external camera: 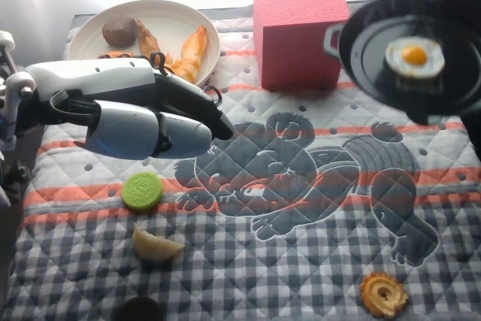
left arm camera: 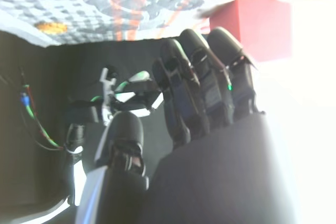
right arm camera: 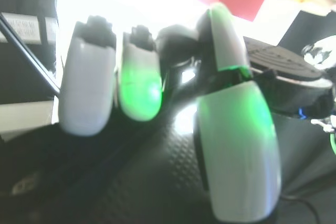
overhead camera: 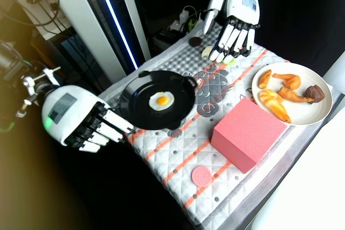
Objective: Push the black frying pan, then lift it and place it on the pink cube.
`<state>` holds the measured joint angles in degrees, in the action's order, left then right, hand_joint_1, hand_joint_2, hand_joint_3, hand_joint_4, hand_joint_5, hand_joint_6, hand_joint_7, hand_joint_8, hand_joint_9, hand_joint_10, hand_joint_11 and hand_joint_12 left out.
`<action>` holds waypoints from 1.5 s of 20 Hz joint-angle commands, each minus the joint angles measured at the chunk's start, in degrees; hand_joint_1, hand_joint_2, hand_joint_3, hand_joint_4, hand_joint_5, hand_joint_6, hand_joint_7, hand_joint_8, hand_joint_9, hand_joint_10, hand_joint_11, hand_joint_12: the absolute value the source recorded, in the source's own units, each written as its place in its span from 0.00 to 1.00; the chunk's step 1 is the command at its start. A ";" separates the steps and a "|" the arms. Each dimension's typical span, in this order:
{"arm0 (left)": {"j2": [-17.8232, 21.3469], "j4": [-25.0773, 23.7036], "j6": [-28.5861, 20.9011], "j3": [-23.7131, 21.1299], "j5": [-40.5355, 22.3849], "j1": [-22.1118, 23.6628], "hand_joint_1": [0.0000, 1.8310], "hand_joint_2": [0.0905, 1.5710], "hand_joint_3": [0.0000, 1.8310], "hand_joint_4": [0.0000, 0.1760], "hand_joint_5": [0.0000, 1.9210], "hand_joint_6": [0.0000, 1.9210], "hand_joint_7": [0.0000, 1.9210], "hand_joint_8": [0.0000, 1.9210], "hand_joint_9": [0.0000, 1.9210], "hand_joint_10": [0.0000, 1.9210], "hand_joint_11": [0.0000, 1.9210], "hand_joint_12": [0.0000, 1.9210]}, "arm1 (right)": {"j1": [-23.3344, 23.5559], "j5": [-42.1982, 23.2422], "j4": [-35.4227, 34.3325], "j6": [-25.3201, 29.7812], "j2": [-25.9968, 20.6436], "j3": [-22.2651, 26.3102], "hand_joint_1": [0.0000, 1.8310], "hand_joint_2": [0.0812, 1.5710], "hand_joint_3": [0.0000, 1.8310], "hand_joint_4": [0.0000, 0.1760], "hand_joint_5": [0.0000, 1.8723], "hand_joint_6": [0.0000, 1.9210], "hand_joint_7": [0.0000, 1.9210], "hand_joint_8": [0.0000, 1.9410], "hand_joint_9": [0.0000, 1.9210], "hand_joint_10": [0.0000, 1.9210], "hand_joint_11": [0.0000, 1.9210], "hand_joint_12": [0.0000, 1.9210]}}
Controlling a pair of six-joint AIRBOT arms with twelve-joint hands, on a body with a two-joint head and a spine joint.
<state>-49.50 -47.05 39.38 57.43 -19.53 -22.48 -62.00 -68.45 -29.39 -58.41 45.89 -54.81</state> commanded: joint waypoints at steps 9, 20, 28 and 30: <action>0.26 2.01 -0.08 0.34 -5.57 0.13 0.17 0.90 0.00 0.15 0.29 0.12 0.35 0.00 0.20 0.27 0.00 0.66 | 21.20 16.54 3.54 -4.54 9.47 -14.05 0.73 0.84 0.00 0.00 0.70 1.00 0.78 1.00 0.85 1.00 0.87 1.00; -0.75 2.03 -0.08 1.24 -6.74 0.13 0.18 0.88 0.00 0.00 0.35 0.04 0.37 0.00 0.26 0.21 0.00 0.68 | 32.74 33.69 3.35 -7.74 21.77 -28.97 0.79 0.82 0.00 0.40 0.71 1.00 0.79 1.00 0.84 1.00 0.87 1.00; -0.87 2.59 -0.08 1.52 -7.49 0.14 0.21 0.88 0.00 0.00 0.37 0.02 0.38 0.00 0.32 0.10 0.00 0.67 | 32.87 37.48 1.19 -8.08 24.26 -32.96 0.80 0.81 0.00 1.00 0.68 1.00 0.73 1.00 0.79 1.00 0.82 1.00; -0.95 2.68 -0.08 1.55 -7.64 0.13 0.17 0.89 0.00 0.00 0.37 0.01 0.37 0.00 0.31 0.09 0.00 0.68 | 32.87 38.08 0.62 -8.12 24.41 -33.27 0.56 0.90 0.00 0.00 0.33 0.87 0.51 1.00 0.58 1.00 0.62 1.00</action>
<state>-50.57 -46.22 39.40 58.70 -22.15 -22.81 -30.15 -24.10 -29.19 -66.46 70.35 -87.77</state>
